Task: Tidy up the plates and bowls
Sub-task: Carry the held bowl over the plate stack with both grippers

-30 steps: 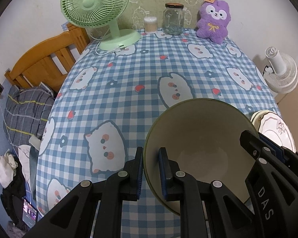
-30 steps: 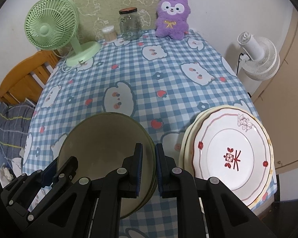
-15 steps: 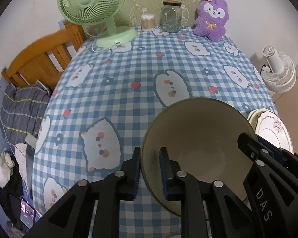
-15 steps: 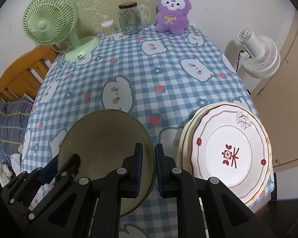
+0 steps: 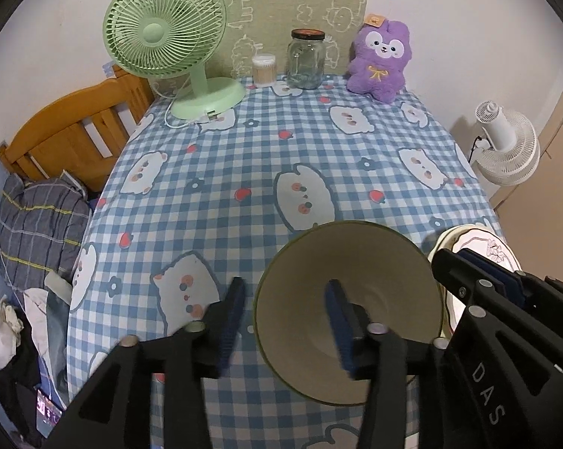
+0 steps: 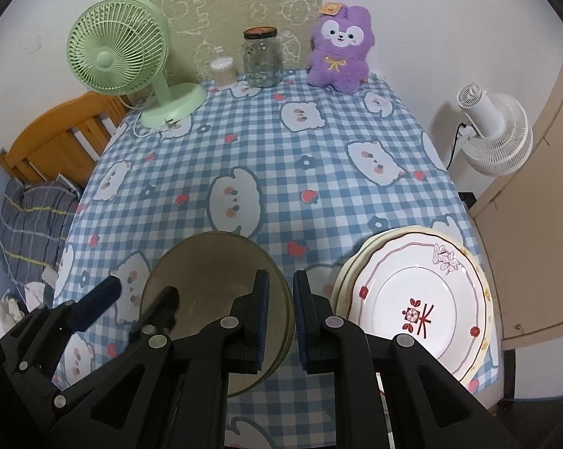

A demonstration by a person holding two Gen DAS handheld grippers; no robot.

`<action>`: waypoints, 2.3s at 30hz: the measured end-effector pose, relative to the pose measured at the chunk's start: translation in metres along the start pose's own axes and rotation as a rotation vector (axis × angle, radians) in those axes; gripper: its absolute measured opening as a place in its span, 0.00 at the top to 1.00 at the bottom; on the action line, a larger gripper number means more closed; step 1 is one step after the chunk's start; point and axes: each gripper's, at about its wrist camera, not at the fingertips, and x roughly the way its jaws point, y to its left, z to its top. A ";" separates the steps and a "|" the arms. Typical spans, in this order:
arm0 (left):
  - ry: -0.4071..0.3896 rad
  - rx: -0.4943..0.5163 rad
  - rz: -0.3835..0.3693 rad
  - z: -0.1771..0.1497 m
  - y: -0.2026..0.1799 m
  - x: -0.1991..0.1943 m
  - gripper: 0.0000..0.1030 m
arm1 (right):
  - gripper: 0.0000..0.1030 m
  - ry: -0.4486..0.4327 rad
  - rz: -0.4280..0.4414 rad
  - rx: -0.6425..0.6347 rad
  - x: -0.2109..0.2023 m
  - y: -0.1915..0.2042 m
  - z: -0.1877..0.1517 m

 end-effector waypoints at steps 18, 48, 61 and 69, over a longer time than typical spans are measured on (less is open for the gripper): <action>0.066 -0.005 -0.002 -0.009 0.003 0.034 0.27 | 0.33 0.077 0.034 0.011 0.046 -0.001 -0.008; 0.128 -0.018 -0.042 -0.020 0.009 0.073 0.27 | 0.34 0.150 0.047 0.033 0.094 0.000 -0.013; 0.126 -0.021 -0.075 -0.019 0.008 0.072 0.41 | 0.49 0.162 0.113 0.036 0.095 0.002 -0.013; 0.134 -0.018 -0.109 -0.018 0.004 0.071 0.48 | 0.50 0.173 0.118 0.035 0.095 0.001 -0.013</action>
